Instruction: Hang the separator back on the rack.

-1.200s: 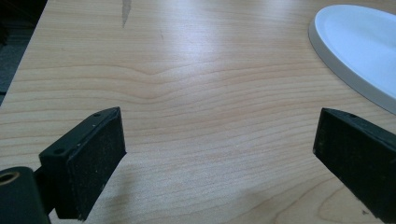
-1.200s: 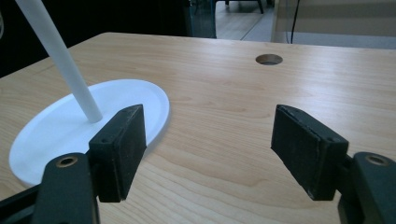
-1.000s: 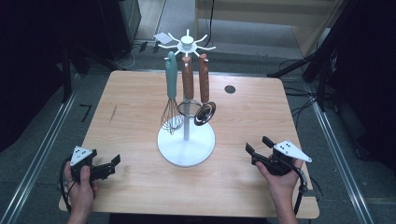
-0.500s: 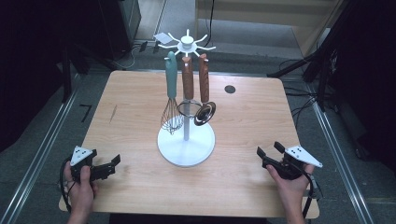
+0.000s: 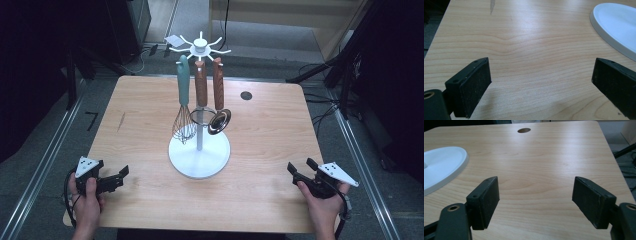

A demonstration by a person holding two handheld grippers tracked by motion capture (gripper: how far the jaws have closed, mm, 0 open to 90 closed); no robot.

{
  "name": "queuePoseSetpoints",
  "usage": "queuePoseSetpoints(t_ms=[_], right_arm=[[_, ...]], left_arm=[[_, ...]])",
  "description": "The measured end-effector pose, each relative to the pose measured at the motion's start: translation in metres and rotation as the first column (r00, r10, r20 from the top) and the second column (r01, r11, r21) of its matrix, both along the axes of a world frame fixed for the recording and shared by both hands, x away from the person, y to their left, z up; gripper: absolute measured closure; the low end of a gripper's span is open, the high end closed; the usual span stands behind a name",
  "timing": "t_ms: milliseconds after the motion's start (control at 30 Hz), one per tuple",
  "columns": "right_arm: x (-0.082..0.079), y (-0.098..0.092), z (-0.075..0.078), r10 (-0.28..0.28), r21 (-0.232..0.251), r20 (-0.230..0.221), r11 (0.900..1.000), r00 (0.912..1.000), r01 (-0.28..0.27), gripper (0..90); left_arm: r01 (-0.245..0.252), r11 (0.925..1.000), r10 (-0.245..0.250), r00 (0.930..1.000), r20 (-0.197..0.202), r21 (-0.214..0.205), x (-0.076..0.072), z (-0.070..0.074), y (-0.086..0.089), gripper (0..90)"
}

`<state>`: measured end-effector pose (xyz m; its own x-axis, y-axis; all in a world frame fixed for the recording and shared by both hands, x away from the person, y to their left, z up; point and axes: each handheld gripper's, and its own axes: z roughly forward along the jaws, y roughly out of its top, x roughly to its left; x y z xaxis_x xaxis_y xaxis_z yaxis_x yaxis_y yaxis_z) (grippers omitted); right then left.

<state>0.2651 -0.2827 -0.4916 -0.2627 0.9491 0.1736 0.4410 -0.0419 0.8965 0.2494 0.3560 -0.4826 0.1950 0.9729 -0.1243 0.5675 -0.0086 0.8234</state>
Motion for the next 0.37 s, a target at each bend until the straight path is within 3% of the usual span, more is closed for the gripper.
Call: queuePoseSetpoints(t_ms=[367], right_arm=[[-0.008,-0.017,-0.006,-0.052,-0.004,-0.023,0.9986,0.9984,0.052,22.2]], left_arm=[[0.001,1.0000,-0.001,1.0000,-0.003,0.000,0.000,0.000,0.000,2.8]])
